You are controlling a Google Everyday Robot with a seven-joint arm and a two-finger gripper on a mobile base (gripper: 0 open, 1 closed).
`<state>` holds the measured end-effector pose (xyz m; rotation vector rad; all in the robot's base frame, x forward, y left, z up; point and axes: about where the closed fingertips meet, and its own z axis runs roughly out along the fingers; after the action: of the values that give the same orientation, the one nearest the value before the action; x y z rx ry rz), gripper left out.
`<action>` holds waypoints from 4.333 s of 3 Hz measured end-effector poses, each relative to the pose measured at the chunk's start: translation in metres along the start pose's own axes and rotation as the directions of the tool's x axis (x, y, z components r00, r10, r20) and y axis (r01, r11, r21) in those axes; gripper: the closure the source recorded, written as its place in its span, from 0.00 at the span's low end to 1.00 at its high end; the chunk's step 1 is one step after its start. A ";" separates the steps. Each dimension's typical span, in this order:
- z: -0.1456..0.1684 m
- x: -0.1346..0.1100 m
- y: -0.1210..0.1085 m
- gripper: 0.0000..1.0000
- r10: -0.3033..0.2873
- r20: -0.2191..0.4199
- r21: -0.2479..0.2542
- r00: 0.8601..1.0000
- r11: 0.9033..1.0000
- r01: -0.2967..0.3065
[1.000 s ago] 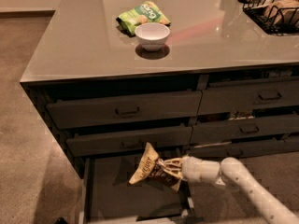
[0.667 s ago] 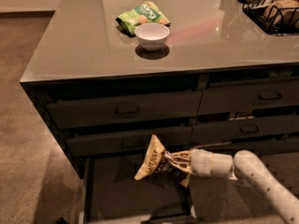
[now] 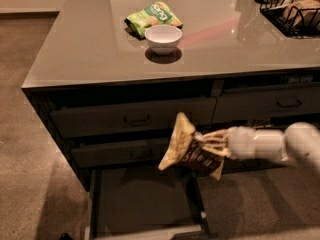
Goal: Pick brown chip bag from bottom drawer and place on counter
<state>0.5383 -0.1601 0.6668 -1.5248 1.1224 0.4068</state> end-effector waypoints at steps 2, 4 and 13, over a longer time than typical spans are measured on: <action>-0.145 -0.093 -0.115 1.00 -0.005 0.086 0.012 0.996 1.000 0.004; -0.132 -0.123 -0.124 1.00 -0.037 0.179 0.033 0.983 0.999 0.031; 0.154 -0.275 -0.216 1.00 -0.111 0.049 0.079 0.993 0.991 0.107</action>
Offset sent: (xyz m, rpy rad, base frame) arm -0.0060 -0.1395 0.2504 0.1007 -0.0061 0.0682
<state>0.6302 0.0736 0.9544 -1.4925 0.9970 0.3249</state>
